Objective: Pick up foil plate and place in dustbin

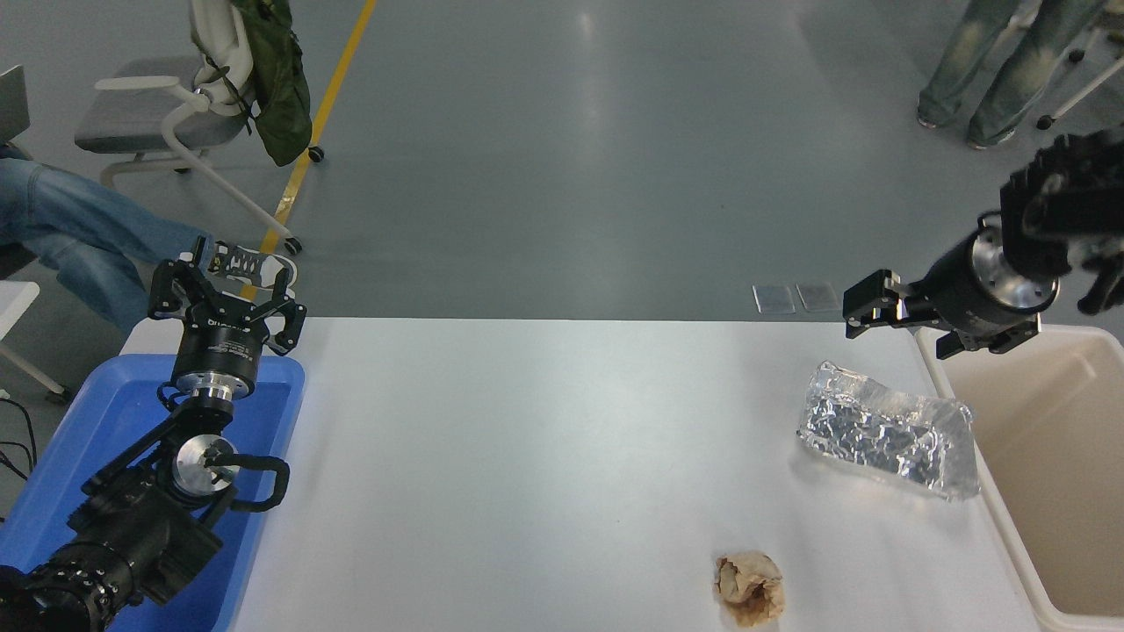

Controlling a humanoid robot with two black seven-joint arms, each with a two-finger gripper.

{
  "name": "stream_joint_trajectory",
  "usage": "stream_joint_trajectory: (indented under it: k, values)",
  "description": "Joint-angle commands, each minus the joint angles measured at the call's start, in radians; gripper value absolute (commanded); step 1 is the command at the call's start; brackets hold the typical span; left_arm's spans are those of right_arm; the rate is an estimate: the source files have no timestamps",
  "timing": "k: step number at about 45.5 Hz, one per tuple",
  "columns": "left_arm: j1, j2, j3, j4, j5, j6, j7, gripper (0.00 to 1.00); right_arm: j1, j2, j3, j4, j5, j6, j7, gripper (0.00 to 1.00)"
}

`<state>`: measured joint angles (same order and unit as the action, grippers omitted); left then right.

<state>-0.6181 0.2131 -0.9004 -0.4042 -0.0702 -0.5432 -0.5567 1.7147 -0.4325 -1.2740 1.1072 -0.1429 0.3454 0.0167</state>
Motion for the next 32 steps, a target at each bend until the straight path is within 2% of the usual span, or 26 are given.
stream_joint_trajectory:
  k: [1, 8, 24, 32]
  values:
    - [0.0, -0.001, 0.0, -0.001, 0.0, 0.0, 0.0, 0.99, -0.228, -0.009, 0.008, -0.148, -0.102, -0.074, 0.0, 1.0]
    - [0.0, -0.001, -0.002, -0.001, 0.0, 0.0, 0.0, 0.99, -0.349, -0.008, 0.056, -0.225, -0.236, -0.141, 0.0, 1.0]
    - [0.0, 0.0, -0.002, 0.001, 0.0, 0.0, 0.0, 0.99, -0.651, 0.0, 0.269, -0.438, -0.234, -0.282, 0.0, 0.98]
    - [0.0, 0.0, -0.002, -0.001, 0.0, 0.0, 0.0, 0.99, -0.73, 0.006, 0.347, -0.543, -0.234, -0.301, 0.0, 0.97]
